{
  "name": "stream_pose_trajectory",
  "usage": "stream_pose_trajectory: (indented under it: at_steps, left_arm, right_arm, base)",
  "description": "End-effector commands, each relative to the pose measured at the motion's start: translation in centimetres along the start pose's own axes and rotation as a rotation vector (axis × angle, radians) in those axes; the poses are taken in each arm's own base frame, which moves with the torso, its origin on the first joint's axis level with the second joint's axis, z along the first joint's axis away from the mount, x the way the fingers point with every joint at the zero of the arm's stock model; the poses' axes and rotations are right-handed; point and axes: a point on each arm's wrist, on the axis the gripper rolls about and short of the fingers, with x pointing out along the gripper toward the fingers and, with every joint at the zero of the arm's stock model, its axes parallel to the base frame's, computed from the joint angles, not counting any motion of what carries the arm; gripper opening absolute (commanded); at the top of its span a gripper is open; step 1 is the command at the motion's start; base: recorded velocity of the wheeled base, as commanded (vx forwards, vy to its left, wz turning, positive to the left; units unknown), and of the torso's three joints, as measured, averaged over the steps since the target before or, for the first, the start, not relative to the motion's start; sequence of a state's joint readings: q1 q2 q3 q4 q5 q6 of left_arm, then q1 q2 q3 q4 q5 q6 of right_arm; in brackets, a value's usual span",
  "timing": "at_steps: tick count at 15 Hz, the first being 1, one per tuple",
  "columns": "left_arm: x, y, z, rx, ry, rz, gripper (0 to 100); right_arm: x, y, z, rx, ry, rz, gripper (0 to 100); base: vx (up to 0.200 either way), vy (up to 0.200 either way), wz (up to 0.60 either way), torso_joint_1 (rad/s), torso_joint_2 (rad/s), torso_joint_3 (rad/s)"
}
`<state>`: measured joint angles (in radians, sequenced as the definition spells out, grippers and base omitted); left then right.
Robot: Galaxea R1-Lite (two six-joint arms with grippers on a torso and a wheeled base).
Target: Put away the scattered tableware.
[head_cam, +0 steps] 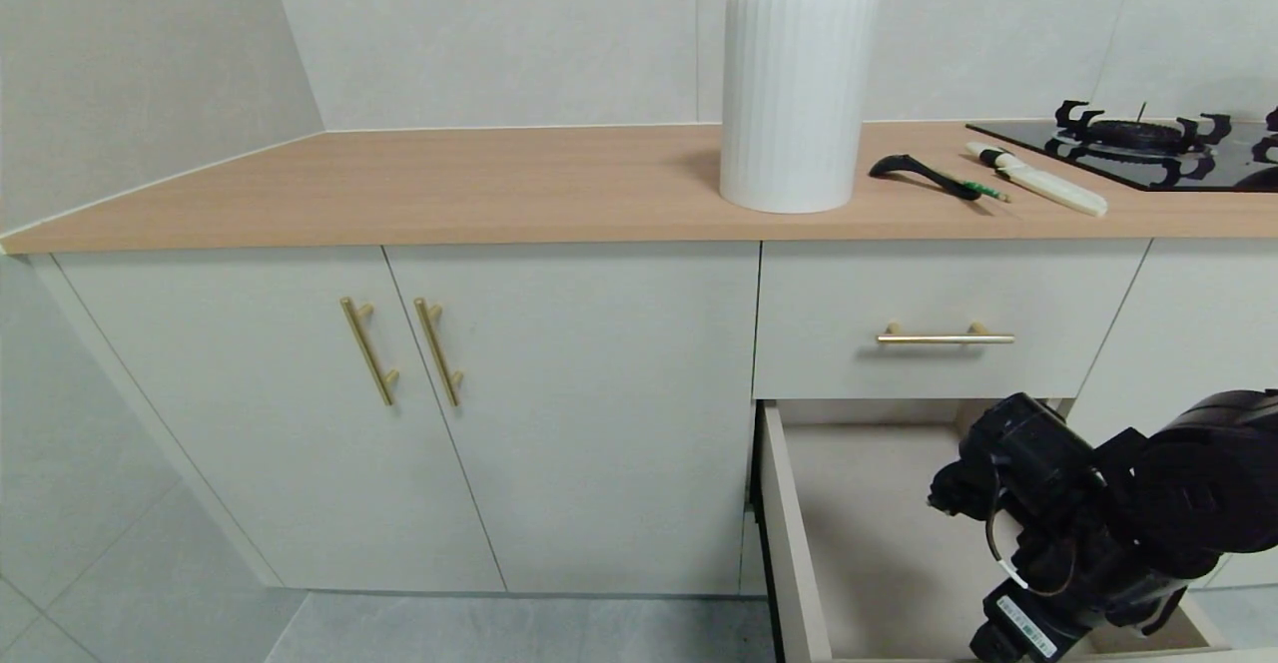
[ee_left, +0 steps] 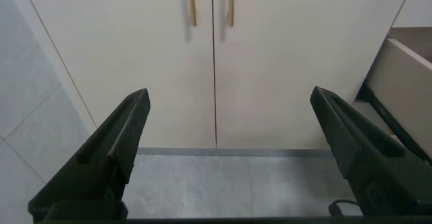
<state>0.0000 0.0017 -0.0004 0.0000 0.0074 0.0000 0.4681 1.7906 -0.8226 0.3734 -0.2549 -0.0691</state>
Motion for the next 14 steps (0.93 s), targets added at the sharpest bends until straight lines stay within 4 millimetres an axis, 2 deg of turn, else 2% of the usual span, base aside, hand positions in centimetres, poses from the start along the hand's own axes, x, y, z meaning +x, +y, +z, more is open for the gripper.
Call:
stream_pose_trajectory:
  at_steps: [1, 11, 14]
  left_arm:
    - [0.0, 0.0, 0.0, 0.0, -0.001, 0.0, 100]
    - [0.0, 0.0, 0.0, 0.0, -0.001, 0.0, 100]
    - [0.0, 0.0, 0.0, 0.0, 0.0, 0.0, 100]
  right_arm:
    - [-0.3, 0.4, -0.1, -0.022, 0.003, 0.005, 100]
    - [-1.0, 1.7, -0.9, -0.119, 0.023, 0.038, 100]
    - [-1.9, 1.1, 0.1, -0.058, -0.05, 0.028, 100]
  base:
    - [0.0, 0.0, 0.0, 0.0, 0.0, 0.0]
    - [0.0, 0.0, 0.0, 0.0, 0.0, 0.0]
    - [0.0, 0.0, 0.0, 0.0, 0.0, 0.0]
